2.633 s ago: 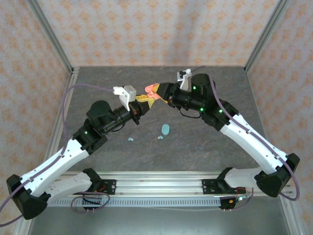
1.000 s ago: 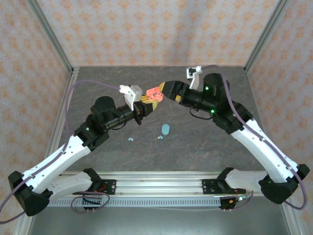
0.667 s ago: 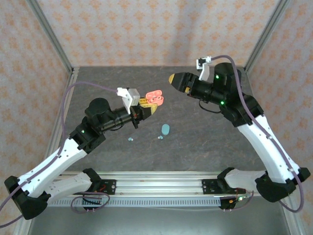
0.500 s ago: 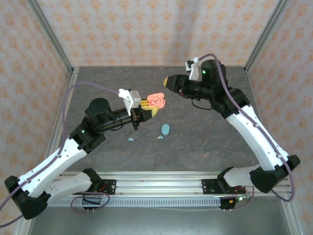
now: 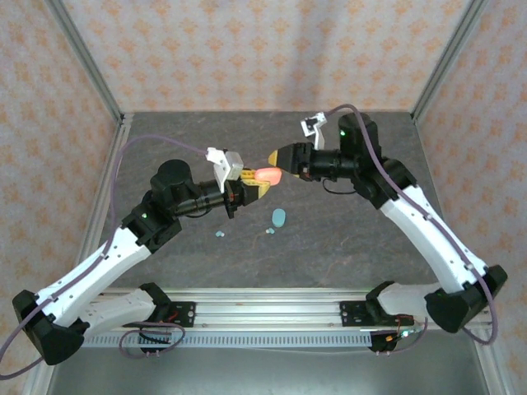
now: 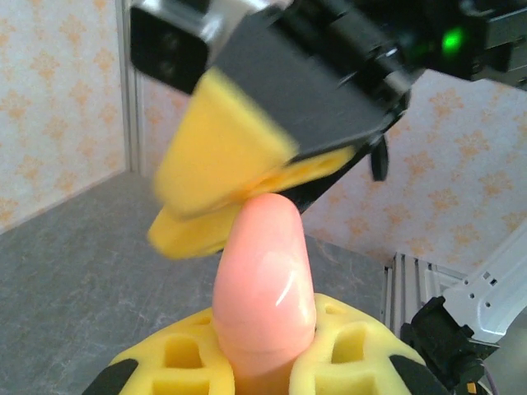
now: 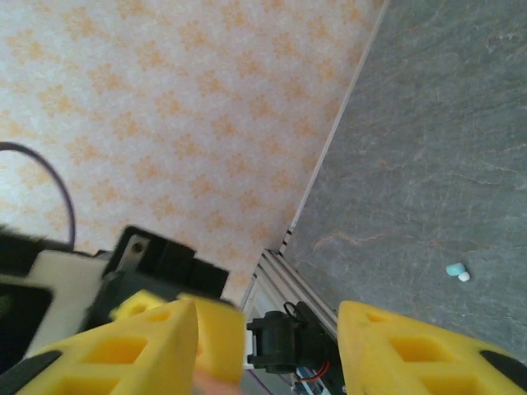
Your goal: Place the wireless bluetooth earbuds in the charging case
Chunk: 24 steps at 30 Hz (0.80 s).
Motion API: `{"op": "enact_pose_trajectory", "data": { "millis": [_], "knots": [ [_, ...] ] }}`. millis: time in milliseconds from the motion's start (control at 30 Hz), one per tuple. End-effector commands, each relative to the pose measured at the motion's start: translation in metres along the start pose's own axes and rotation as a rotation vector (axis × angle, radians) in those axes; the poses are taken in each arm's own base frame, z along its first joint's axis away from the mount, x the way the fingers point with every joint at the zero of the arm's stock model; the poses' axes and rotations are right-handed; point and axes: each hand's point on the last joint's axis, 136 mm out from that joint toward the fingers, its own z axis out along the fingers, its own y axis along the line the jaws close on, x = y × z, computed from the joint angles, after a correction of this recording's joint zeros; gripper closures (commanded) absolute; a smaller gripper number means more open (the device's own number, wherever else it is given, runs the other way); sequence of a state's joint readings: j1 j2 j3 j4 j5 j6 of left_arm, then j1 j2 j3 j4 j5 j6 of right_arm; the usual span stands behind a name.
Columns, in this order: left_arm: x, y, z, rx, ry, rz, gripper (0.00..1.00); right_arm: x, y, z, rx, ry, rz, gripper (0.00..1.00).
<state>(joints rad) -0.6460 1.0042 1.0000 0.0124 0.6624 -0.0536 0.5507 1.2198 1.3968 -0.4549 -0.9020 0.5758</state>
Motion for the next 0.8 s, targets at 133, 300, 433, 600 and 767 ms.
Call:
{"op": "enact_pose_trajectory", "data": {
  "millis": [133,300,433,600,767],
  "knots": [
    [-0.028,0.001,-0.001,0.004,-0.073,-0.003,1.00,0.010,0.019,-0.027,-0.027,-0.055,-0.070,0.37],
    [-0.028,0.004,0.002,0.002,-0.086,-0.032,1.00,-0.002,0.010,-0.018,-0.027,-0.113,-0.007,0.28],
    [-0.033,0.009,0.006,0.009,-0.124,-0.112,1.00,-0.009,0.019,-0.009,-0.143,-0.131,0.013,0.27],
    [-0.038,0.018,0.014,0.033,-0.150,-0.214,1.00,-0.013,0.028,-0.009,-0.218,-0.160,-0.019,0.32],
    [-0.040,0.019,0.021,0.078,-0.145,-0.266,1.00,-0.015,0.032,-0.008,-0.255,-0.180,-0.053,0.42]
  ]
}}
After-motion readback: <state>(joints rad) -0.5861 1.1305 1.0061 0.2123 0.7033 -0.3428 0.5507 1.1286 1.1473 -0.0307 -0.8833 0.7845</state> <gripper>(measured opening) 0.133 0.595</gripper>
